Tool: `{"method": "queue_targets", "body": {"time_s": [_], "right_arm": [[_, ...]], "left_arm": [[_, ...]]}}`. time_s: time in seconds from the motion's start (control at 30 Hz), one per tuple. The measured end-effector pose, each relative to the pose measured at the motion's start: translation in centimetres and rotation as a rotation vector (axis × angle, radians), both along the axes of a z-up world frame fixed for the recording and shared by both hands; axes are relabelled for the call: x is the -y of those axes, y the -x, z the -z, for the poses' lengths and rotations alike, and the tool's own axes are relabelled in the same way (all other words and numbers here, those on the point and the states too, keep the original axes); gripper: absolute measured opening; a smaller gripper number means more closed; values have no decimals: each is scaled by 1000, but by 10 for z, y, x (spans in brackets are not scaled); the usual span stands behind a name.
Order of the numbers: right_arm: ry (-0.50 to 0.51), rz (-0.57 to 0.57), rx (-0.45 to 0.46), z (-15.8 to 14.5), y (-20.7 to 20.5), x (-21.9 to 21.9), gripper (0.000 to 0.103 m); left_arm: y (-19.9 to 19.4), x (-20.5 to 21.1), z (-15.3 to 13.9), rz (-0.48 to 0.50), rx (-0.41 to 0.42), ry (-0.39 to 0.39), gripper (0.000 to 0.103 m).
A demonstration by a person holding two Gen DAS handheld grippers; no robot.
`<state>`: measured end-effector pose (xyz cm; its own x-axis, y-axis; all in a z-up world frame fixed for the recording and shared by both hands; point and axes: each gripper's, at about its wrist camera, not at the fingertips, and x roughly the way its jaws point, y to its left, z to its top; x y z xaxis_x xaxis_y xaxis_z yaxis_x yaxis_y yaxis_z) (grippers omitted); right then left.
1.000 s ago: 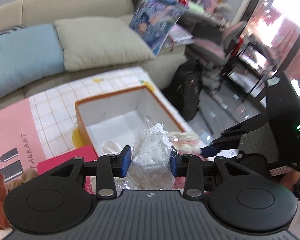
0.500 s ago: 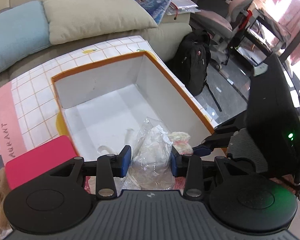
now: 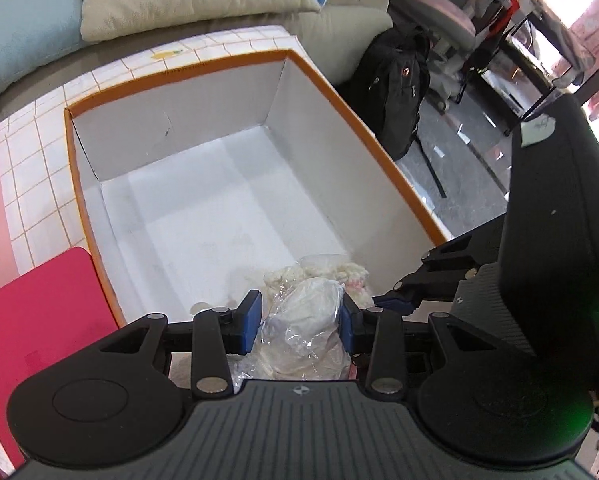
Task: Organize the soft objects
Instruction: 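Carry both items into the white cardboard box and open both tools, then grasp the brown sponge with the left tool while the right tool grasps the brown knotted plush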
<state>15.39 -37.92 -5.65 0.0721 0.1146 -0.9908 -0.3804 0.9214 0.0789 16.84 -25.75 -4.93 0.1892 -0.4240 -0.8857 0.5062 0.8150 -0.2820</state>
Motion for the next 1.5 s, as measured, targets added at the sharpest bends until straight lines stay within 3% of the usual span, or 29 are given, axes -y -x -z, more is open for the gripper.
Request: {"method": "queue_targets", "body": {"time_s": [0.17,0.4,0.47,0.6,0.8,1.0,1.13,1.33,1.43,1.5], "right_arm": [[0,0,-9,3,0,0,33],[-6,-10,-20,6,2,2,39],[-4,-13,-18,8,-1,1,41],[3,-12,-5,-1,-2,0,56],[24,0,31,-22,1,-5,57],[45,39,200,-65,23,-14,58],[48,81,323,-90,45,-28,58],[-26,170,460,-111,82,-55,59],[-80,227,516,-117,95,-73,68],[-119,262,552,-116,107,-87,69]], "left_arm": [[-2,0,4,-12,-5,-5,53],[-2,-5,4,-46,-2,-2,73],[-2,-9,1,-54,-8,6,74],[-1,-15,-8,-44,21,7,76],[13,-27,-37,26,127,7,77],[50,-51,-77,133,400,-42,77],[77,-77,-95,146,520,-44,77],[109,-132,-104,45,542,0,77],[125,-159,-101,-18,566,-22,77],[134,-177,-95,-60,569,-41,77]]}}
